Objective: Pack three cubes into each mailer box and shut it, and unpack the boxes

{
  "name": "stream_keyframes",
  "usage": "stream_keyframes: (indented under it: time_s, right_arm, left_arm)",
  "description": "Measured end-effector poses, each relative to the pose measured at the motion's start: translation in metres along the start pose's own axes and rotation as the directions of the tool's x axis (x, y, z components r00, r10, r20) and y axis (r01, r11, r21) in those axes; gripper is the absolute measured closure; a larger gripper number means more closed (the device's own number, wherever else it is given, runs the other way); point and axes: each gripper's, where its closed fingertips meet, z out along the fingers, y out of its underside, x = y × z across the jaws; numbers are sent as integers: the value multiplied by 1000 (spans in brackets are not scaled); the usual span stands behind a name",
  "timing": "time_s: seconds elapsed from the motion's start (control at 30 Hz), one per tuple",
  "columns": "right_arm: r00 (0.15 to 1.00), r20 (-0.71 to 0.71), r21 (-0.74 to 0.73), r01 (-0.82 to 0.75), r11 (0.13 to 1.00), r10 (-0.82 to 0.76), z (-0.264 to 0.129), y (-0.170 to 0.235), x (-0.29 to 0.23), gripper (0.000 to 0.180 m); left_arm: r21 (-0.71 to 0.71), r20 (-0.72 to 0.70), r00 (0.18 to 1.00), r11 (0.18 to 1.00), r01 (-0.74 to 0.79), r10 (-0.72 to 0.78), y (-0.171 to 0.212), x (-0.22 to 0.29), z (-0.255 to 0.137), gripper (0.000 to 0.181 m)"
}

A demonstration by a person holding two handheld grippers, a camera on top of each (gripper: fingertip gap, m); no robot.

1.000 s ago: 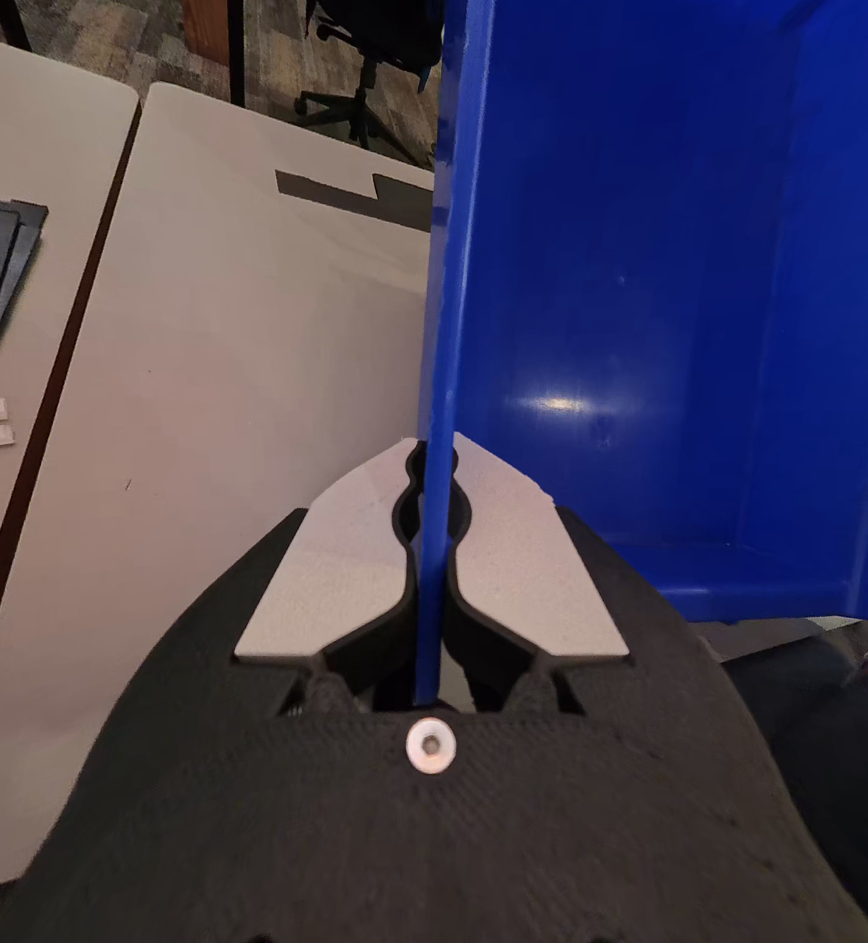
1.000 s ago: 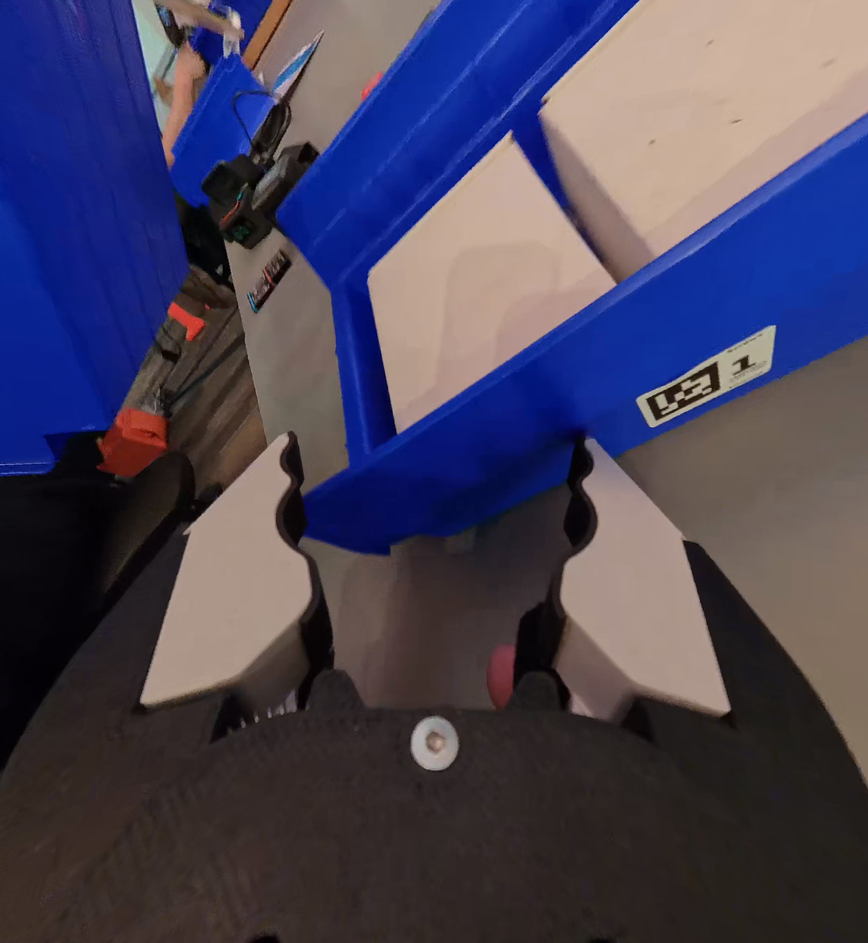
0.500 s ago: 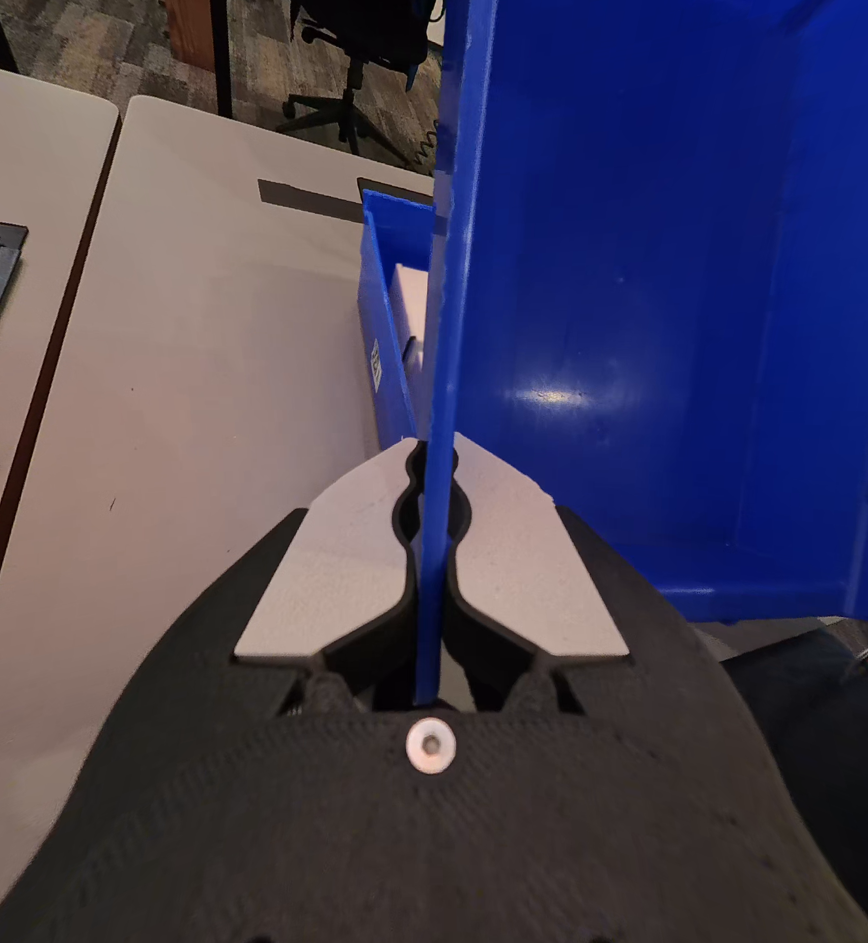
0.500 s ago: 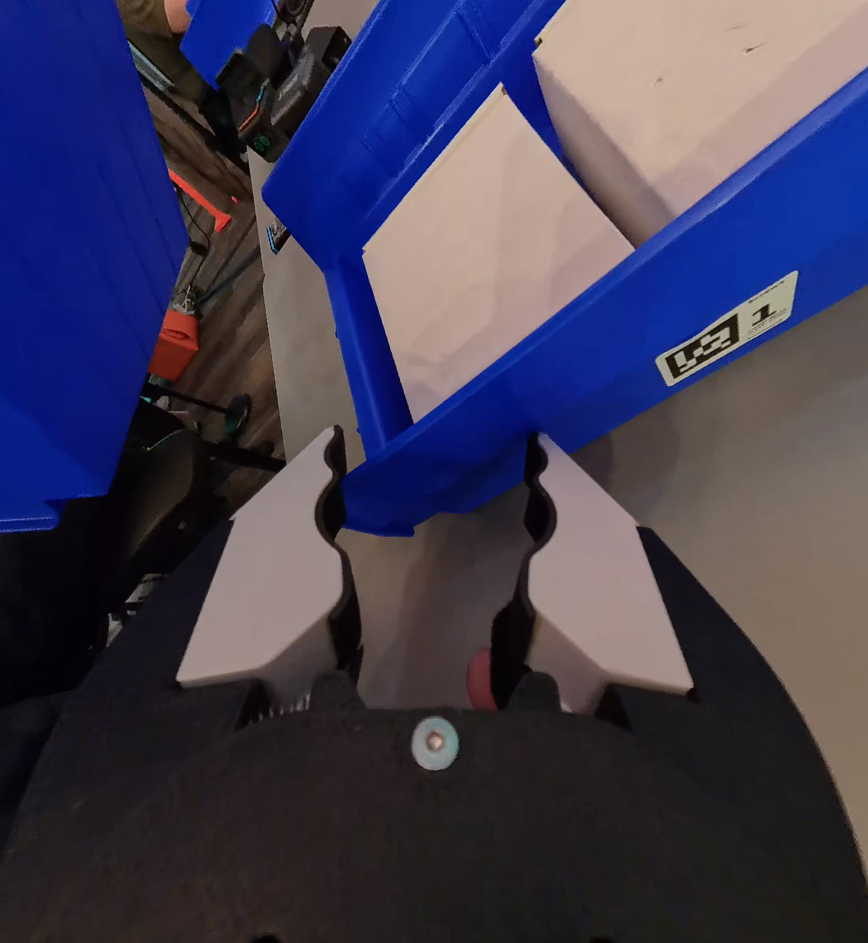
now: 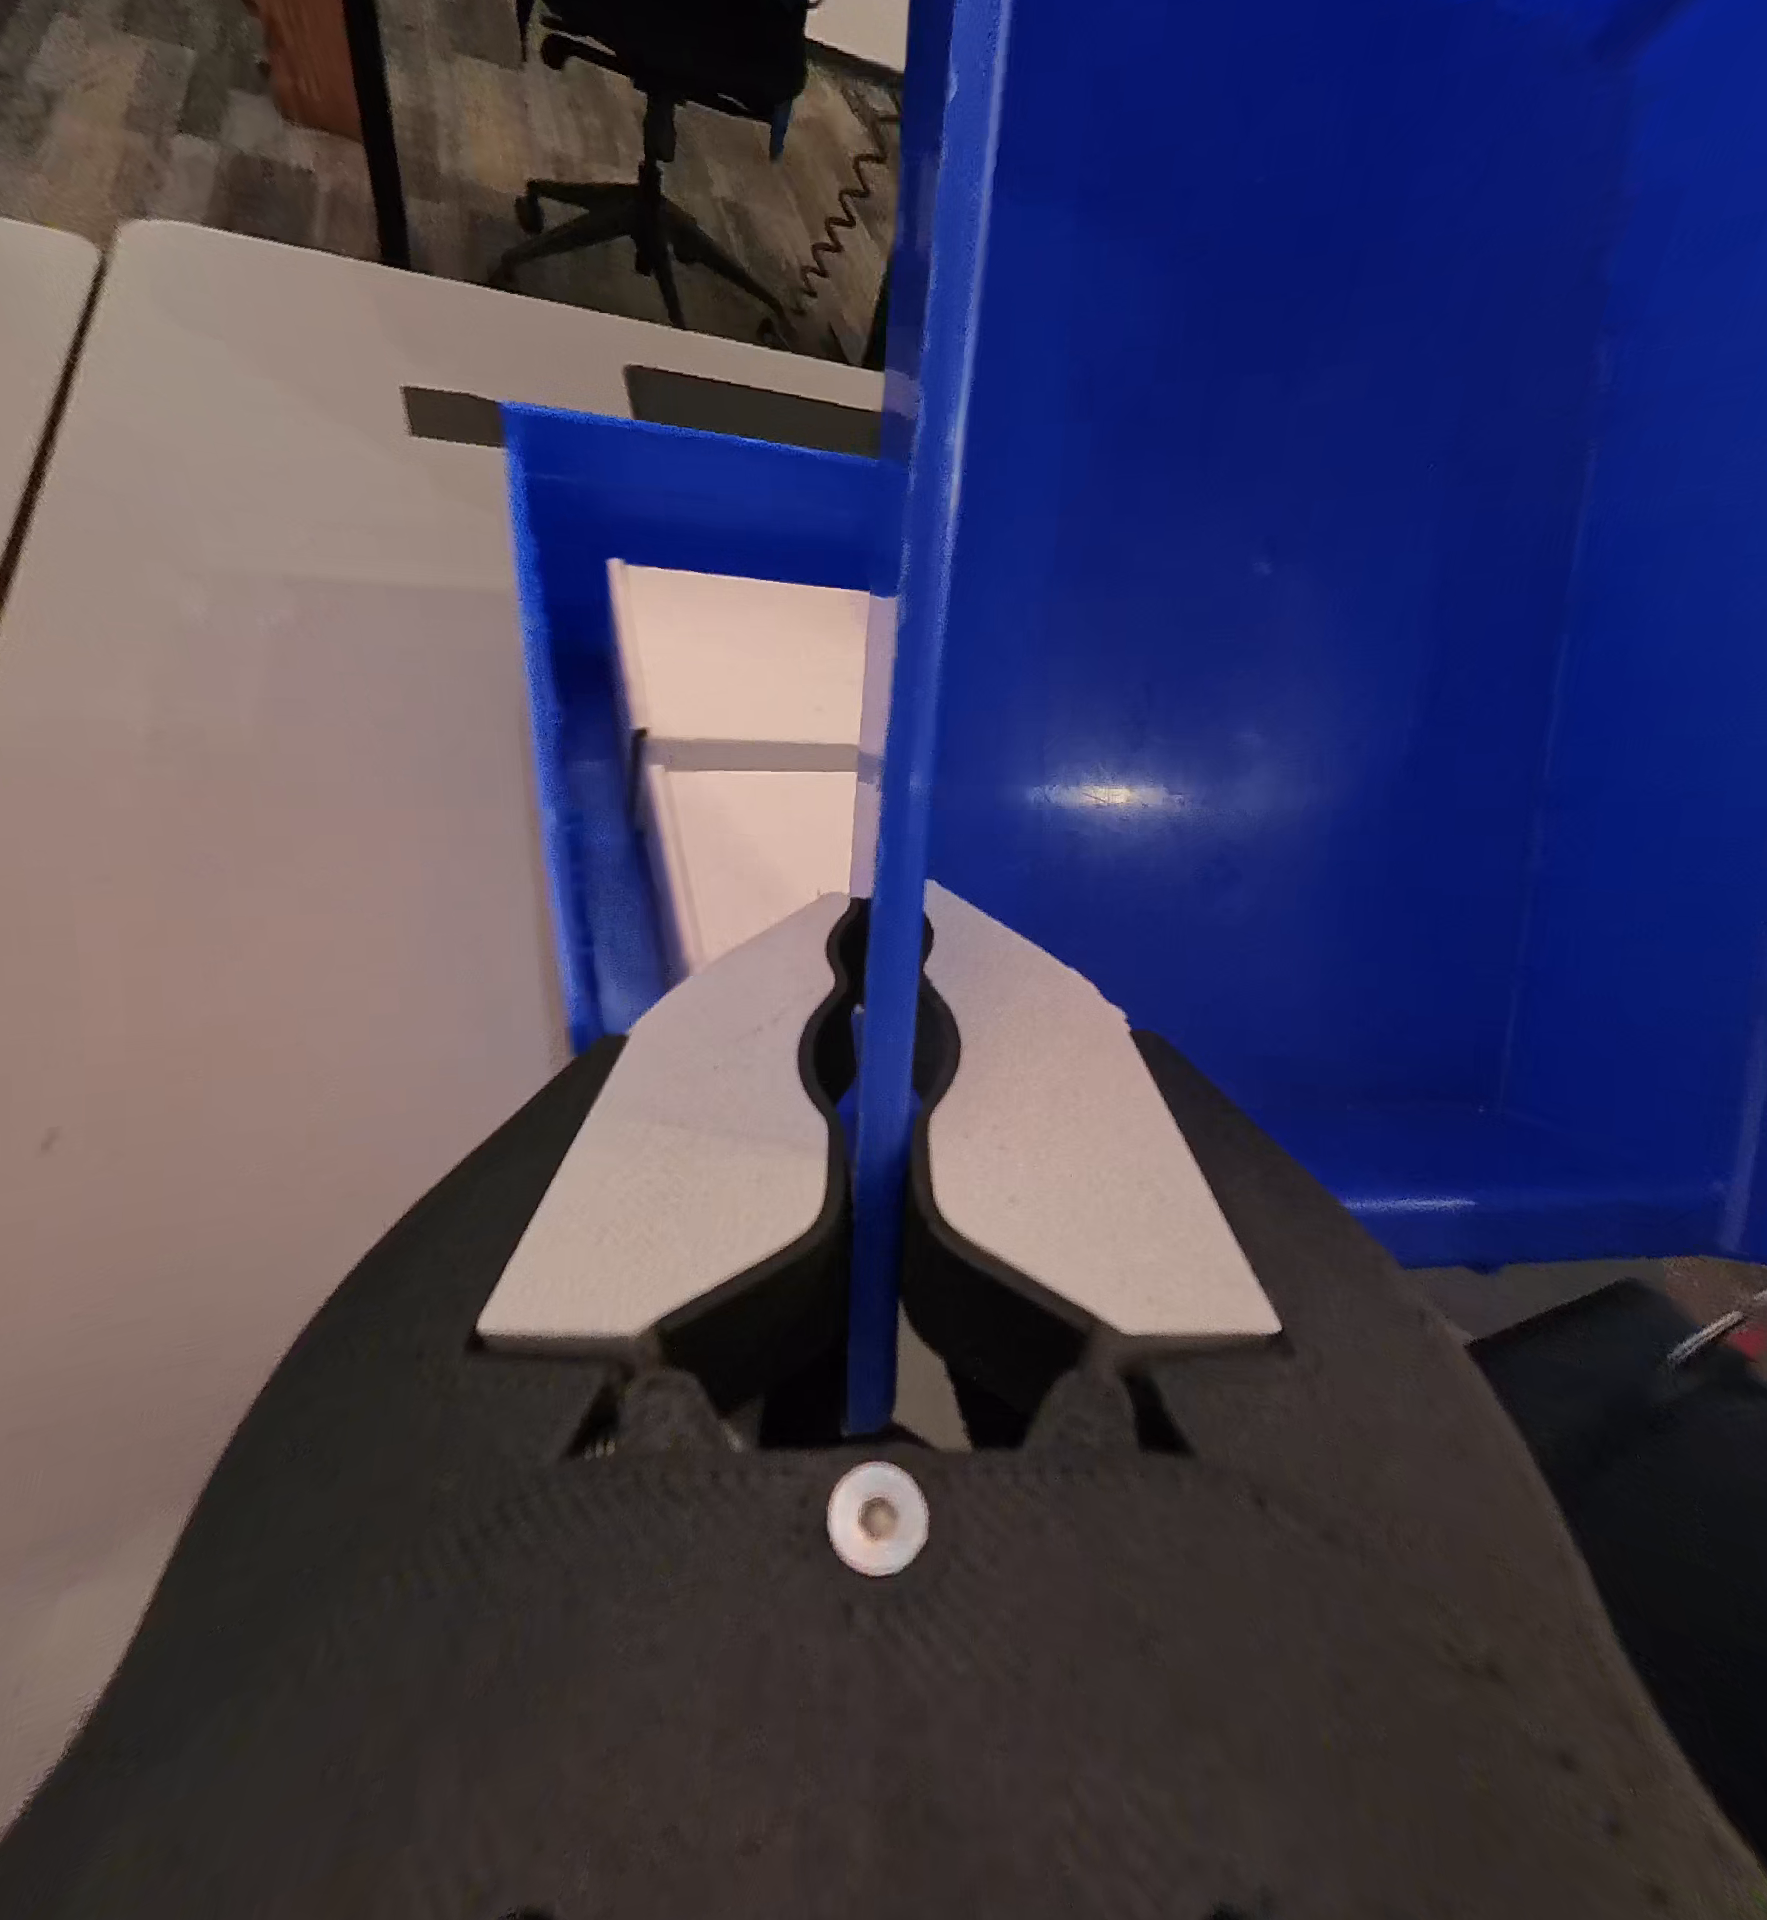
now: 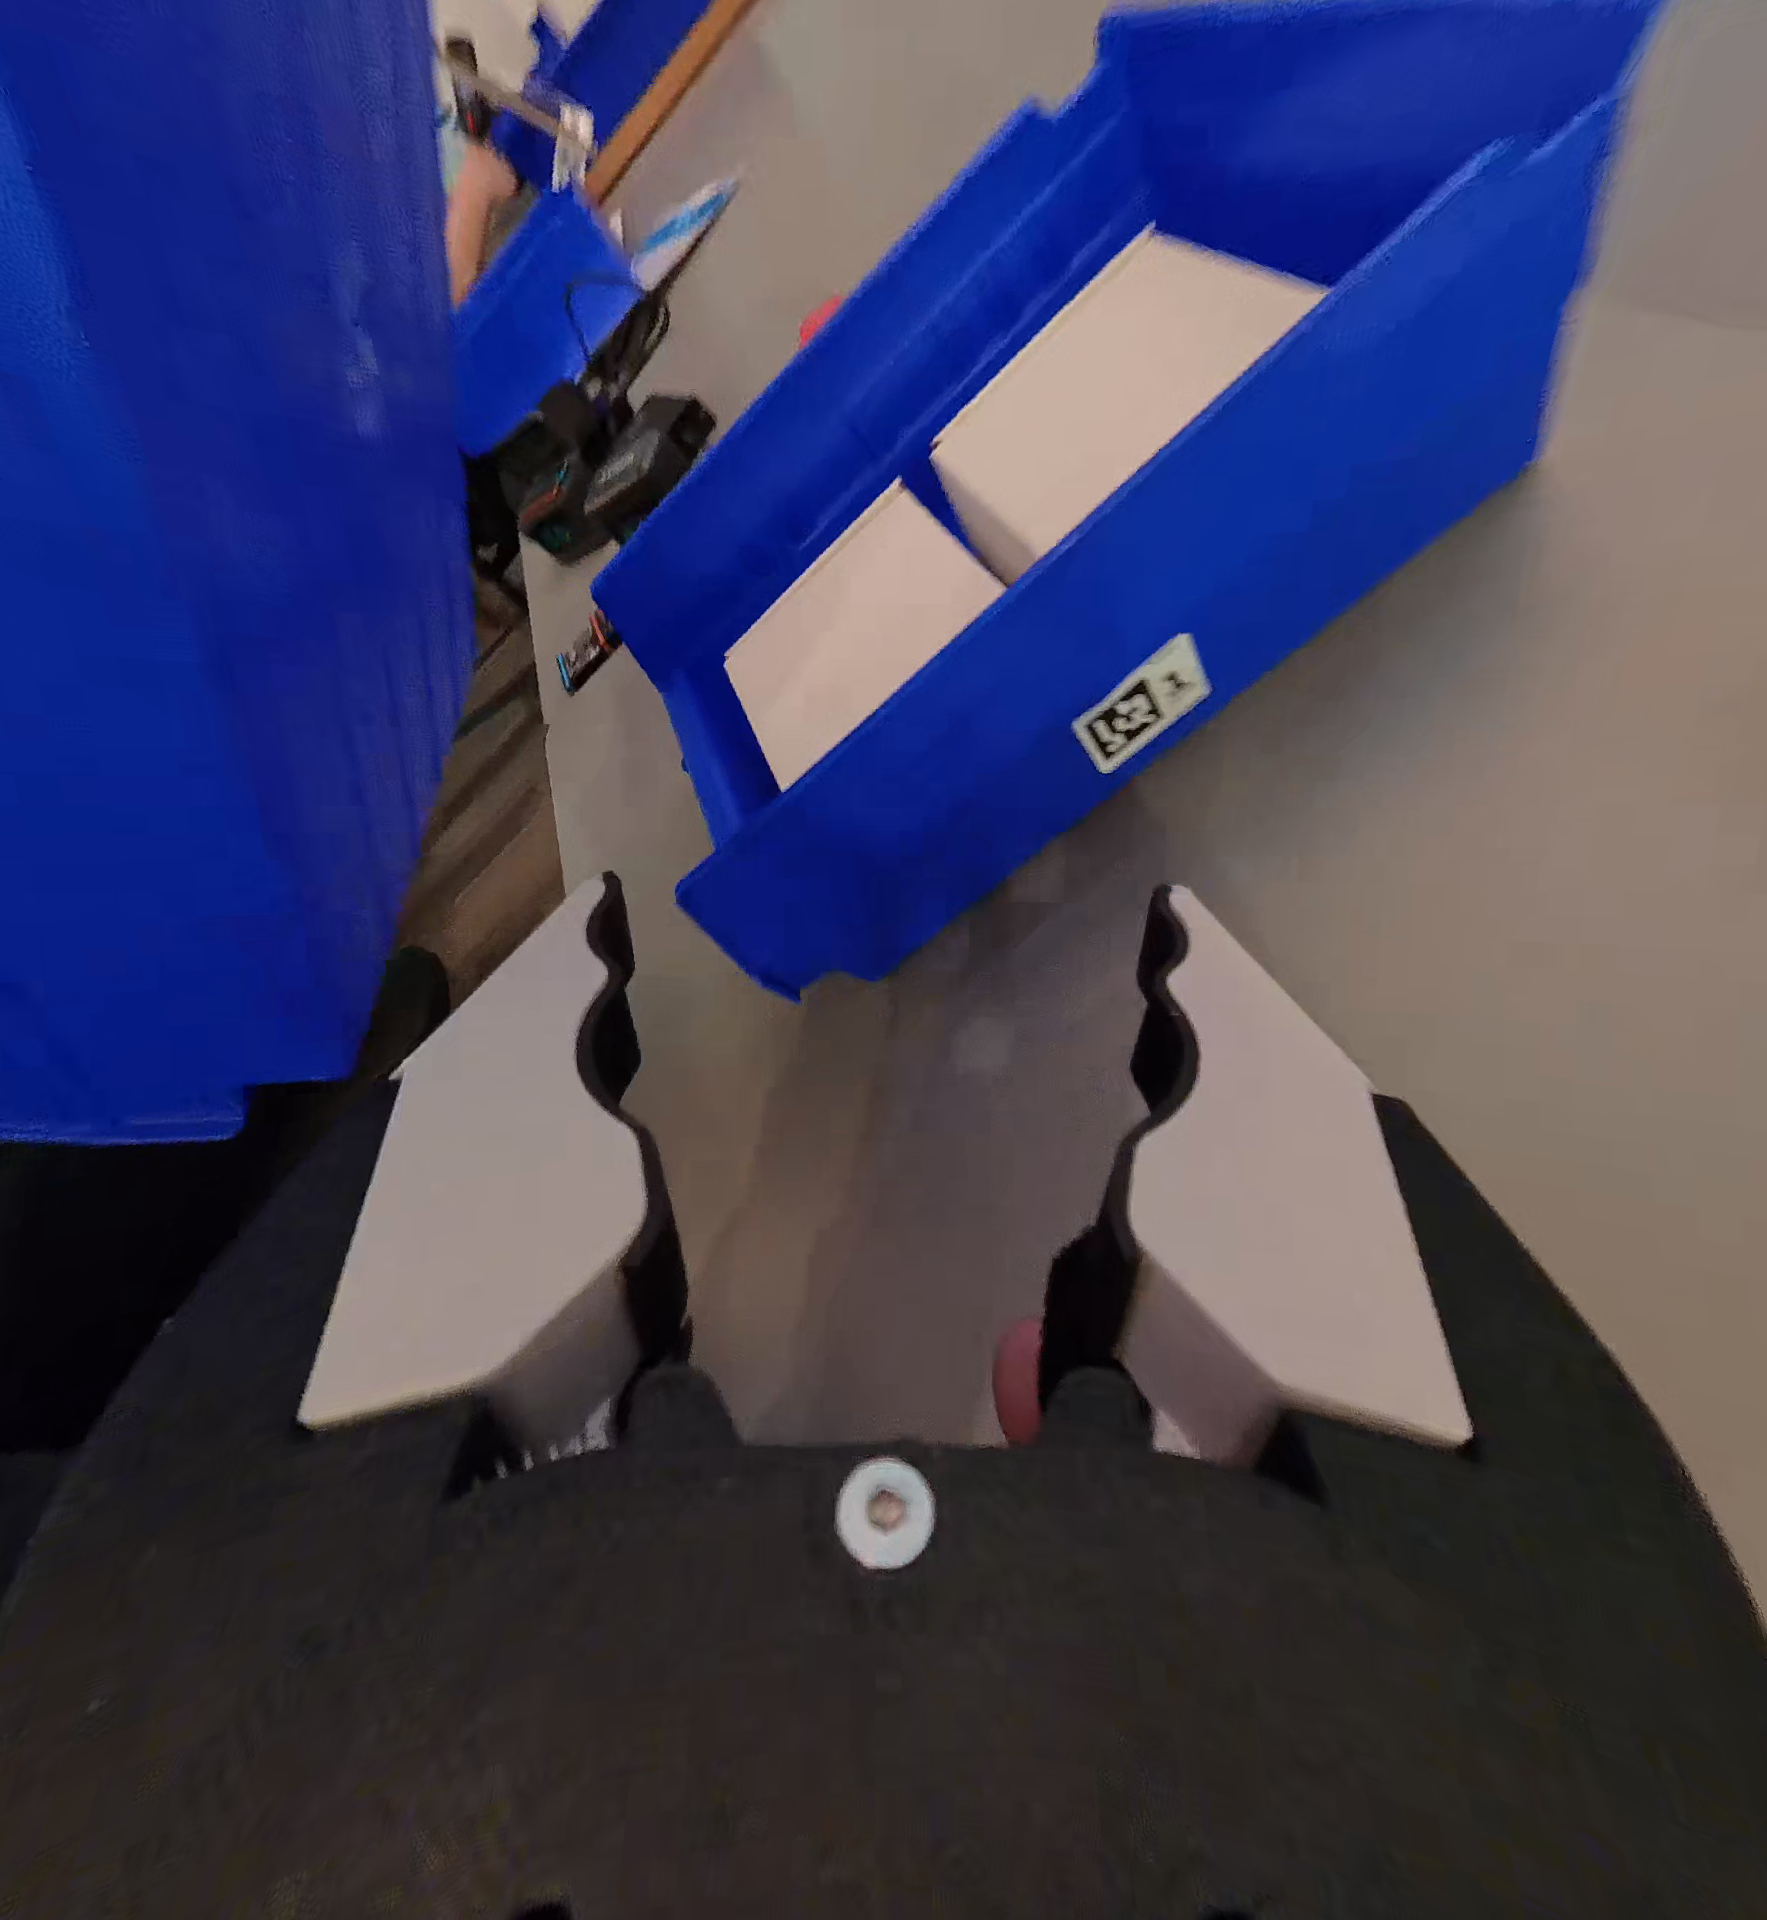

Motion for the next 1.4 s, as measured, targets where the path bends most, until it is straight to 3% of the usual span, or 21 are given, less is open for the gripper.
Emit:
stream_keyframes:
  time_s: [0.33,0.5,0.6,0.77,0.97,1.1,1.2,1.33,1.4]
  right_arm:
    - [983,-180,415,43,909,36,-239,25,4,81]
    - [954,-281,539,72,839,99,-310,62,-5,74]
    - [945,-282,552,20,833,165,-320,88,-6,71]
    - [886,-385,470,-54,881,260,-304,123,29,64]
    - [808,-519,341,-103,935,279,-301,149,68,62]
    - [772,-556,285,-168,944,306,-313,164,94,63]
    - [721,-637,217,-174,961,274,-330,174,117,77]
    - [646,-725,151,-189,970,239,-357,184,145,110]
    - [605,-766,123,-194,973,217,-372,187,157,131]
  left_arm:
    - [-157,-174,977,976,-148,121,9,142,122,176]
    - [-247,-266,949,940,-236,169,34,219,195,176]
    - [-295,-302,937,918,-264,173,56,252,232,176]
    - [-391,-358,920,869,-304,161,103,294,272,176]
    - [-465,-383,914,827,-315,133,148,327,280,170]
    - [-486,-476,871,790,-373,119,160,353,270,147]
    - [-515,-545,835,757,-403,74,173,377,259,132]
    - [-514,-644,765,751,-414,-20,180,405,245,110]
    - [-528,-699,704,756,-387,-127,177,417,231,115]
